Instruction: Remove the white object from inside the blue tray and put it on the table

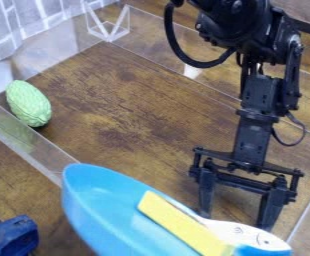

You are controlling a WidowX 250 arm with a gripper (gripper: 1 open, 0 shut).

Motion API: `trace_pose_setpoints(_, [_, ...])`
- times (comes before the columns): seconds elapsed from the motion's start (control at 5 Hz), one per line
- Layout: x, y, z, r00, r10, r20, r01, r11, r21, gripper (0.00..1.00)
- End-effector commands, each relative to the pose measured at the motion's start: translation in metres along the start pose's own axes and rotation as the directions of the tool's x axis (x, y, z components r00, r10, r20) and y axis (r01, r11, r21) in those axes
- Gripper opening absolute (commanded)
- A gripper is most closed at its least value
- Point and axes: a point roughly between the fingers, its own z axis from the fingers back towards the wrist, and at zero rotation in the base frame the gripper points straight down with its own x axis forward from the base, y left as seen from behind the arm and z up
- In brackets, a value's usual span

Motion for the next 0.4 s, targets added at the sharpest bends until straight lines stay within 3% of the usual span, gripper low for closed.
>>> trace_pose_setpoints(0.0, [-0.0039,0.0084,0.0134,1.0,-0.001,0.023,0.001,1.0,-0.001,1.0])
trace_pose_setpoints(0.2, [-0.0062,0.0124,0.0139,1.0,-0.003,0.013,0.003,1.0,0.009,1.0])
